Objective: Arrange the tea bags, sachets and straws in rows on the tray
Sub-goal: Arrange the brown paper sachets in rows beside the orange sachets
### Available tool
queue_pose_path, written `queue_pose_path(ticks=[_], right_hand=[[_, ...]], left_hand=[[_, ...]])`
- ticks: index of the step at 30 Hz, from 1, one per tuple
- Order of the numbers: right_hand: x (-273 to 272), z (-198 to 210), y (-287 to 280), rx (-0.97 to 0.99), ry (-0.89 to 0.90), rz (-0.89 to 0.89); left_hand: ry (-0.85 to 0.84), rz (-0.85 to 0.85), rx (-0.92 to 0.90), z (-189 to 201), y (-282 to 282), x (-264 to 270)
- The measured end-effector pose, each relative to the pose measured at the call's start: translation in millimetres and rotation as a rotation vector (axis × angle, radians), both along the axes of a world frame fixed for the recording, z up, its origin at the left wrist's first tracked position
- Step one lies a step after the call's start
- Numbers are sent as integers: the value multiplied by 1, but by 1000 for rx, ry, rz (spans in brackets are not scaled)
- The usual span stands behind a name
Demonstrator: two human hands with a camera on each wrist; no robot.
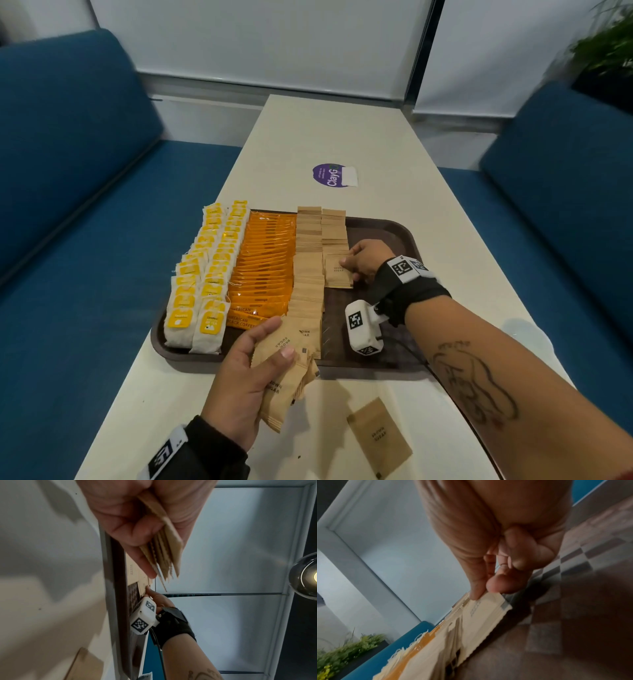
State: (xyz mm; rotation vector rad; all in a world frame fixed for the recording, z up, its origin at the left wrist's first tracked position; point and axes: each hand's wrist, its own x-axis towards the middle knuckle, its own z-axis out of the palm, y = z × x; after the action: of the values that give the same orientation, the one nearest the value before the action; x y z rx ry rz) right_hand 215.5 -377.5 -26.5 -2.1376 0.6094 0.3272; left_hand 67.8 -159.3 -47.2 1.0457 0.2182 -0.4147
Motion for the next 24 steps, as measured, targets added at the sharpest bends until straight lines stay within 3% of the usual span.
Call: queue_pose_path(ticks=[6, 9, 13, 18, 20, 24], right_hand=[[16, -8, 4, -171, 87, 5], [10, 0, 3, -215, -4, 52], [-37, 41, 13, -43, -195, 230], [-118, 70, 33, 178, -174, 483], [-143, 64, 44, 199, -164, 488], [-167, 39, 63, 61, -211, 387]], left_hand=[[-18, -27, 11, 0, -2, 2], [-30, -28, 17, 2, -2, 2], [-59, -12, 11, 5, -4, 3], [-69, 39, -6, 7, -10, 1], [-84, 54, 22, 8, -13, -2], [-74, 41, 33, 10, -22, -9]])
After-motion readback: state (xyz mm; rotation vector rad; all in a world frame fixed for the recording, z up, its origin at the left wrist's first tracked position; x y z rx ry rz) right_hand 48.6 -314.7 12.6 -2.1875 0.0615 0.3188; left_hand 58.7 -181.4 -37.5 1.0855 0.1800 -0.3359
